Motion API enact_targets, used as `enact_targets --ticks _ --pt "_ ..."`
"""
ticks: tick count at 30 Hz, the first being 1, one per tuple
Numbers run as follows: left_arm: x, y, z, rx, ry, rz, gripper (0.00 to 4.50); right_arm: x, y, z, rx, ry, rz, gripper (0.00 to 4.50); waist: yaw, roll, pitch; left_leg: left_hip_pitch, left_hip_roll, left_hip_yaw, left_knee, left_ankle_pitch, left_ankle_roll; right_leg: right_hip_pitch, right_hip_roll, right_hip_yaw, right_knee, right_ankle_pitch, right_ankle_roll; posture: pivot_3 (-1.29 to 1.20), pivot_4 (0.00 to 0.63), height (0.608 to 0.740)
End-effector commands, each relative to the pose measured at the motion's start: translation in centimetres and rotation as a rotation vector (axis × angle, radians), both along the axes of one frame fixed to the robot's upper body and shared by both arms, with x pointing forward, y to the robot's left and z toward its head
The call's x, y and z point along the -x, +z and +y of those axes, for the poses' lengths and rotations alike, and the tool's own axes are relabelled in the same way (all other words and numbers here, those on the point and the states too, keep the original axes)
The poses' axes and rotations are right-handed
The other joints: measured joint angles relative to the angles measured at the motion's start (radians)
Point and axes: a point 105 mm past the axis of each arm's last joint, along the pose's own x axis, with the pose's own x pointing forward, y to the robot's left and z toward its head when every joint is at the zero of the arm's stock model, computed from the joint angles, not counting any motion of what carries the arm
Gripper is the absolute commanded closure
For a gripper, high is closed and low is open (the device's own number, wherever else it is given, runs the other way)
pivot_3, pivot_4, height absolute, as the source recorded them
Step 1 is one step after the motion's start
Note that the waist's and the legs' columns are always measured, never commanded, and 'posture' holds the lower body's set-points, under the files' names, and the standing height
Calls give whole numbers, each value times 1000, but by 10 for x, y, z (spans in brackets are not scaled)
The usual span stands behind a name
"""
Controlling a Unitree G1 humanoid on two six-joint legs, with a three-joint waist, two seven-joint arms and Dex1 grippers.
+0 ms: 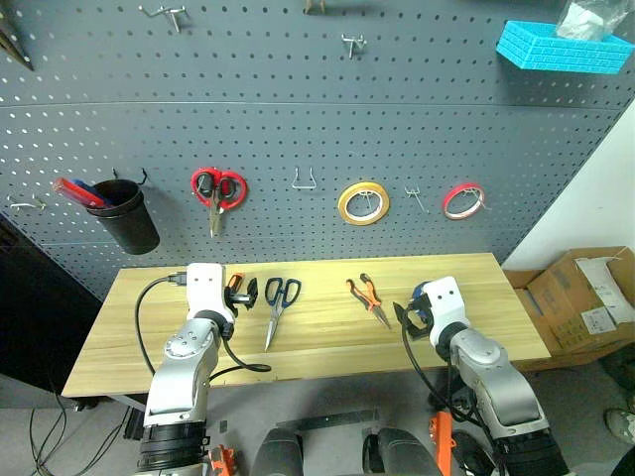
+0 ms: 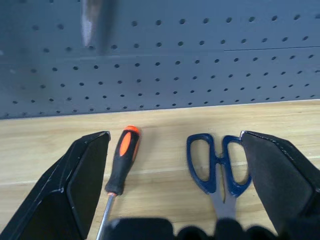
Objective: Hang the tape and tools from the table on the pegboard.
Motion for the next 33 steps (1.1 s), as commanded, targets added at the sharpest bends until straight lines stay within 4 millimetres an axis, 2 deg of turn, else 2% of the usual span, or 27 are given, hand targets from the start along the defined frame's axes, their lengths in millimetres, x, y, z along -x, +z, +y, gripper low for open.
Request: enact_targets --ticks 1,5,7,10,15,18,22,29,33 --pt "-20 36 -39 2 -170 -113 13 -8 5 -8 34 40 -12 0 4 1 1 0 0 0 1 0 0 1 0 0 0 0 0 146 107 740" --pt "-30 48 -87 32 -359 -124 13 -16 0 -15 49 90 30 0 9 3 5 3 -1 0 5 0 0 7 0 1 -1 -2 -4 131 133 740" --pt "-30 45 -122 131 -478 -82 13 -22 -4 -19 61 137 67 0 9 5 11 6 -1 0 6 -1 1 9 0 2 -2 -3 -5 123 145 740" --pt "-22 32 -161 245 -612 10 13 -30 -11 -29 69 165 133 0 3 9 26 5 -1 0 9 -2 3 10 0 2 -2 -3 -5 101 176 740" --pt "-2 15 -200 378 -752 154 13 -44 -16 -42 109 183 173 0 -16 10 57 5 -1 -1 10 -4 6 11 2 3 -1 -3 -4 90 215 740" --pt "7 10 -214 426 -797 219 13 -50 -20 -44 101 190 196 0 -23 12 75 5 0 -1 10 -7 12 10 4 6 -1 0 1 91 232 740" --pt "14 1 -223 457 -809 286 13 -59 -24 -44 109 204 203 0 -24 13 96 5 0 0 10 -8 14 10 5 8 -1 -2 2 100 259 740" --pt "27 -12 -225 467 -809 355 13 -68 -32 -39 104 224 240 0 -23 14 134 5 -1 2 10 -8 14 9 5 12 -1 -2 3 114 291 740" --pt "30 -14 -223 489 -794 377 13 -70 -37 -40 59 202 290 0 -21 13 142 -3 -1 2 11 -8 14 1 5 14 -1 -1 4 128 303 740"
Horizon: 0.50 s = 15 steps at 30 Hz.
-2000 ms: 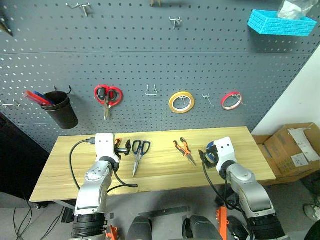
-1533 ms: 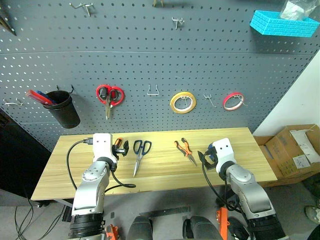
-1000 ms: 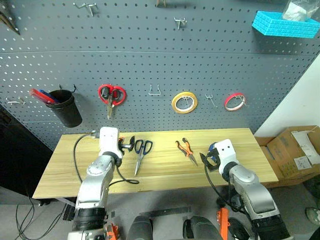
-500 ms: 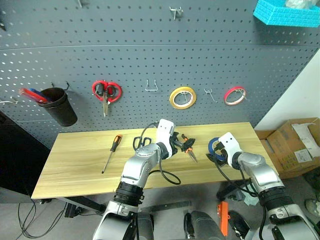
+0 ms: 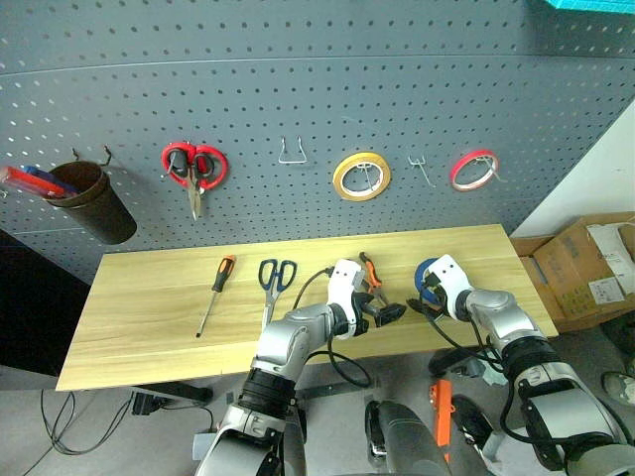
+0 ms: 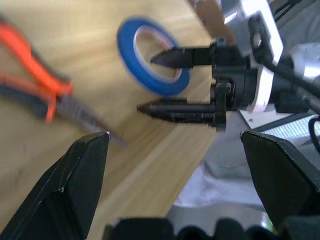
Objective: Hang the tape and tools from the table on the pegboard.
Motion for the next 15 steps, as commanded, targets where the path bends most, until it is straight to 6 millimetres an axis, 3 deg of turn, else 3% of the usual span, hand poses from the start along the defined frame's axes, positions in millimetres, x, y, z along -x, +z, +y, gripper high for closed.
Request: enact_targets --ticks 1,6,13,15 --pt "5 11 -8 48 -20 -13 13 -4 1 -2 -31 -24 26 0 -1 0 1 -2 0 1 1 0 0 -3 0 0 1 0 0 135 305 740" --pt "9 13 -8 58 -33 -6 0 -8 -1 -12 -124 -156 83 1201 5 -1 3 -5 0 0 1 0 0 -5 0 1 0 0 1 141 300 740" --pt "5 15 -9 59 -27 -15 0 -12 3 -15 -125 -173 64 3698 6 -1 3 -5 0 1 1 0 0 -5 0 1 0 0 1 128 292 740" --pt "3 16 -10 60 -27 -20 0 -11 4 -14 -128 -169 62 3946 6 -1 3 -6 0 1 1 0 0 -5 0 1 0 0 1 124 289 740"
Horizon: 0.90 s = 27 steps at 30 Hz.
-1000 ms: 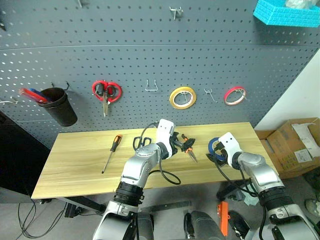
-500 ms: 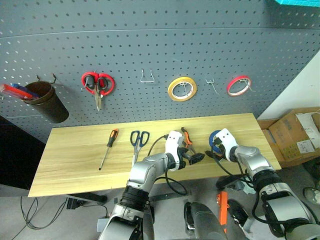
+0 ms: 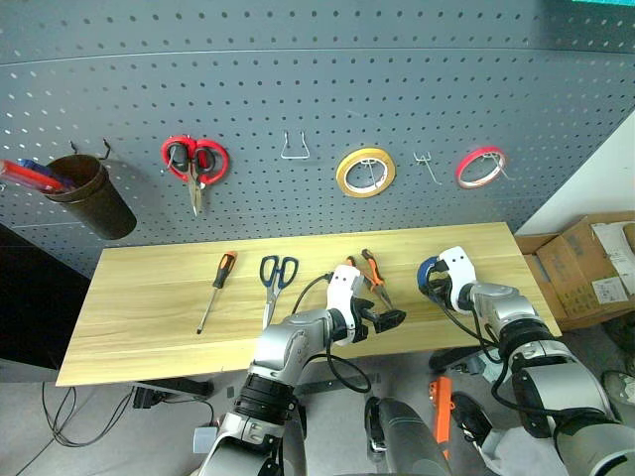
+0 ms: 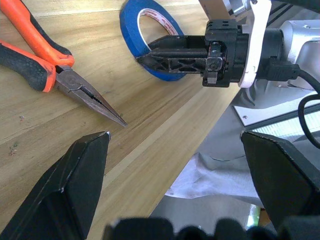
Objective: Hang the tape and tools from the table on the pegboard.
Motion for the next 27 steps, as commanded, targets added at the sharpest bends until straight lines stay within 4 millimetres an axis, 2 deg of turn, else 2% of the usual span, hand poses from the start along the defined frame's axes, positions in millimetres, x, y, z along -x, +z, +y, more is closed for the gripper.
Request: enact_targets --ticks 1,4,6,10,11,14,17,19,22,25,27 --pt "-3 16 -11 51 -21 -44 0 3 -2 -1 -13 -3 7 3946 0 0 0 0 0 0 0 0 0 0 0 0 0 0 0 123 287 740" --pt "-6 19 -12 61 -19 -60 0 7 0 -6 12 -17 -13 3946 0 0 0 0 0 0 0 0 0 0 0 0 0 0 0 112 274 740" --pt "-8 23 -13 74 -24 -79 0 16 7 -7 68 20 -71 3946 1 1 0 -1 0 0 0 0 0 0 0 0 0 0 1 99 262 740" --pt "-6 38 -6 117 -39 -114 0 50 35 1 210 77 -274 3946 3 3 -2 -4 -1 -2 -1 0 -1 -2 -1 0 0 -3 5 76 240 740" --pt "-6 42 -3 133 -42 -117 0 58 42 5 238 90 -315 3946 1 5 -3 -6 -1 -2 -1 0 -1 -4 -1 1 0 -4 6 52 214 740" --pt "5 67 17 220 -81 -125 0 90 69 22 304 94 -483 3946 -14 6 -4 -7 -1 1 0 -1 -3 -8 -1 1 1 -4 7 38 194 740" --pt "16 90 44 306 -107 -117 0 104 95 39 337 56 -644 3946 -28 6 -10 -7 0 0 0 -1 -3 -9 0 0 3 -4 7 15 155 740" --pt "20 104 61 361 -105 -107 0 105 112 46 384 45 -773 3946 -35 7 -19 -6 0 0 0 -1 -4 -10 0 0 5 -4 7 11 141 740" --pt "16 115 78 426 -67 -88 0 97 124 53 439 69 -892 3946 -40 4 -36 -5 -2 -1 2 0 -5 -9 0 1 7 -4 7 10 118 740" --pt "3 122 95 443 17 -105 0 83 144 70 471 143 -1065 3946 -43 -4 -51 -3 -3 -1 4 0 -5 -4 0 2 6 -4 7 20 93 740" --pt "-5 123 99 431 56 -117 0 73 157 76 470 162 -1156 3946 -44 -8 -62 -1 -4 -1 4 0 -5 -1 0 4 3 -3 5 31 80 740"
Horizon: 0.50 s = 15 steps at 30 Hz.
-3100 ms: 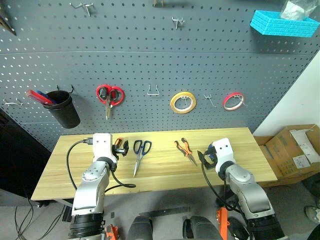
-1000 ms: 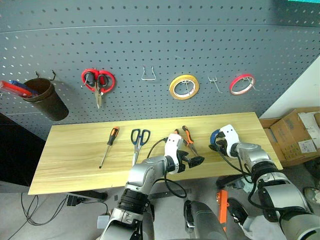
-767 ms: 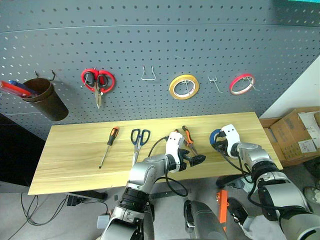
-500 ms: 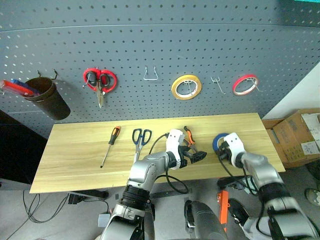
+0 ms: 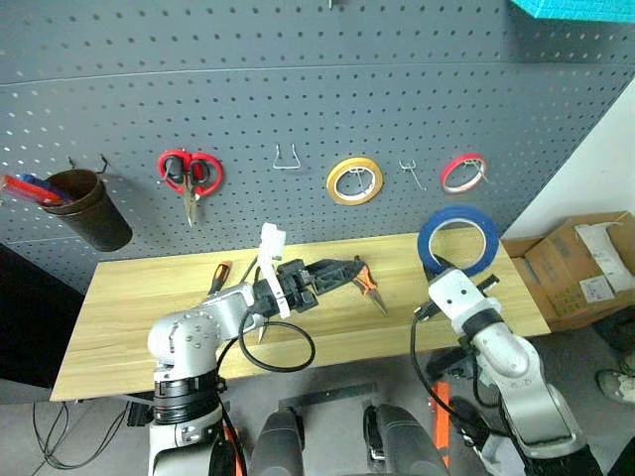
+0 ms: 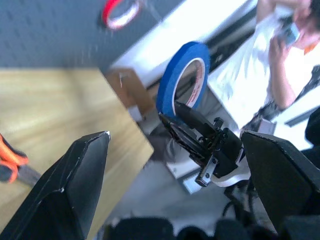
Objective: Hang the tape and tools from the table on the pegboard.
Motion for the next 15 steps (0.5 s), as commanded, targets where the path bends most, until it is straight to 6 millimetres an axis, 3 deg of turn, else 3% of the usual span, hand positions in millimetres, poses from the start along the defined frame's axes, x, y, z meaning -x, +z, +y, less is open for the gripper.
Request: enact_targets --ticks 1,4,8,15 --pt "-10 11 4 11 46 -38 0 -11 30 13 21 76 -195 3946 0 -5 -12 0 0 0 0 0 0 1 0 1 -2 2 2 31 80 740" --pt "-14 13 3 10 56 -48 0 -23 33 16 23 117 -219 3946 2 -11 -26 0 -3 0 -1 0 0 2 0 4 -3 3 3 39 73 740" --pt "-16 17 2 11 78 -65 0 -48 28 8 -73 147 -114 3946 6 -12 -32 -1 -3 1 -2 0 0 2 0 5 -4 3 3 62 59 740" --pt "-17 23 -8 25 61 -81 0 -63 22 14 -246 271 67 3946 15 -12 -36 1 -2 0 -1 0 0 2 1 5 0 3 3 83 63 740"
